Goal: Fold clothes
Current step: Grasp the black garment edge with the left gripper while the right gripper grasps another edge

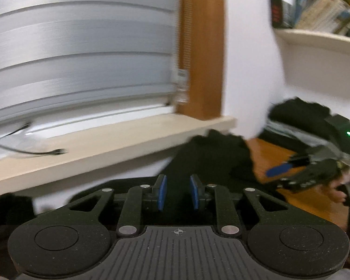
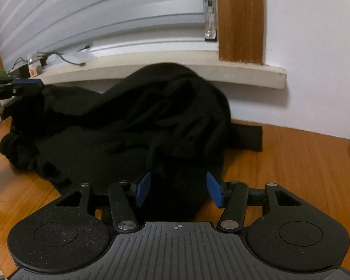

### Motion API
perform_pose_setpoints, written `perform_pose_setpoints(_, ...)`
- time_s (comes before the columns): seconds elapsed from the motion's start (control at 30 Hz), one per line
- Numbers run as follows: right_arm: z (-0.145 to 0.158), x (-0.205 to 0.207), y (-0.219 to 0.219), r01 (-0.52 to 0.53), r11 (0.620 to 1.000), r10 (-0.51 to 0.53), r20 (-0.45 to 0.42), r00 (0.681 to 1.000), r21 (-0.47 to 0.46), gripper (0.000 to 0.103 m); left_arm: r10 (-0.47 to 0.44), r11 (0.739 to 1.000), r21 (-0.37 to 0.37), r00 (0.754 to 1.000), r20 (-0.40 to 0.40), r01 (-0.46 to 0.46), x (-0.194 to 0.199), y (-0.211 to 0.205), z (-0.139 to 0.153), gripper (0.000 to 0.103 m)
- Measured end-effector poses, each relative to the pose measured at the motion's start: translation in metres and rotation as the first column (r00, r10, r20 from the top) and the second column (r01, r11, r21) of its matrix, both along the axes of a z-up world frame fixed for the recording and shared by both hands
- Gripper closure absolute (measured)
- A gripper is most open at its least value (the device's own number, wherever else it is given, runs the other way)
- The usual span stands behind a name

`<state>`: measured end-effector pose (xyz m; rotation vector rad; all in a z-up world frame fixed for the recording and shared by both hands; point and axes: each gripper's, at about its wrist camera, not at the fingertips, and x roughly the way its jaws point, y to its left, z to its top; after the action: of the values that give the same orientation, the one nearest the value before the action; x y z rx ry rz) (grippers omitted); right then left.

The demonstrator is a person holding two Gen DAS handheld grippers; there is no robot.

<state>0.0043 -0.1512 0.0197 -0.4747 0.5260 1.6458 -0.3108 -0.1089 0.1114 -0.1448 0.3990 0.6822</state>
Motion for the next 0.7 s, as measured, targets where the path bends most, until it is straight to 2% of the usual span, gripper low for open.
perform_pose_setpoints(0.03,-0.001,0.000,0.001,-0.001,1.000,0.001,0.002,1.000,-0.007,0.050,-0.020,1.000,-0.003,1.000,-0.011,0.020,0.007,-0.002,-0.003,0.078)
perform_pose_setpoints(0.1,-0.004,0.000,0.003,-0.002,1.000,0.002,0.007,1.000,-0.020,0.051,-0.056,0.998,-0.006,0.998,-0.042,0.055,0.023,-0.008,-0.010,0.070)
perform_pose_setpoints(0.13,-0.005,0.001,0.003,0.000,1.000,0.000,0.001,1.000,-0.024,0.053,-0.070,0.998,-0.005,0.996,-0.063,0.069,0.031,-0.011,-0.015,0.068)
perform_pose_setpoints(0.17,-0.006,0.002,0.003,0.003,1.000,-0.003,-0.005,1.000,-0.028,0.060,-0.082,0.997,-0.002,0.993,-0.085,0.083,0.040,-0.013,-0.021,0.068)
perform_pose_setpoints(0.27,-0.011,0.006,0.002,0.001,0.998,-0.002,-0.026,1.000,-0.058,0.062,-0.121,0.993,-0.012,0.985,-0.125,0.120,0.060,-0.017,-0.036,0.068)
perform_pose_setpoints(0.37,-0.014,0.007,0.000,-0.003,0.997,-0.001,-0.045,0.999,-0.076,0.061,-0.154,0.988,-0.028,0.979,-0.135,0.152,0.073,-0.017,-0.048,0.055)
perform_pose_setpoints(0.43,-0.016,0.009,-0.002,-0.006,0.996,0.001,-0.054,0.999,-0.088,0.061,-0.177,0.984,-0.041,0.975,-0.133,0.173,0.080,-0.016,-0.054,0.039)
perform_pose_setpoints(0.53,-0.022,0.008,-0.004,-0.005,0.995,0.001,-0.042,0.999,-0.101,0.062,-0.204,0.979,-0.056,0.969,-0.142,0.198,0.087,-0.014,-0.060,0.035)
perform_pose_setpoints(0.6,-0.022,0.008,-0.006,-0.006,0.995,0.003,-0.032,0.999,-0.098,0.078,-0.208,0.978,-0.040,0.964,-0.164,0.204,0.091,-0.013,-0.062,0.035)
perform_pose_setpoints(0.63,-0.020,0.009,-0.007,-0.002,0.996,-0.001,-0.030,1.000,-0.090,0.092,-0.209,0.978,-0.031,0.962,-0.174,0.207,0.093,-0.012,-0.063,0.035)
perform_pose_setpoints(0.67,-0.018,0.010,-0.008,0.003,0.997,-0.005,-0.027,1.000,-0.081,0.099,-0.206,0.978,-0.023,0.960,-0.190,0.205,0.095,-0.012,-0.064,0.037)
perform_pose_setpoints(0.7,-0.015,0.012,-0.009,0.013,0.998,-0.013,-0.011,1.000,-0.063,0.099,-0.200,0.979,-0.015,0.957,-0.208,0.201,0.097,-0.011,-0.066,0.046)
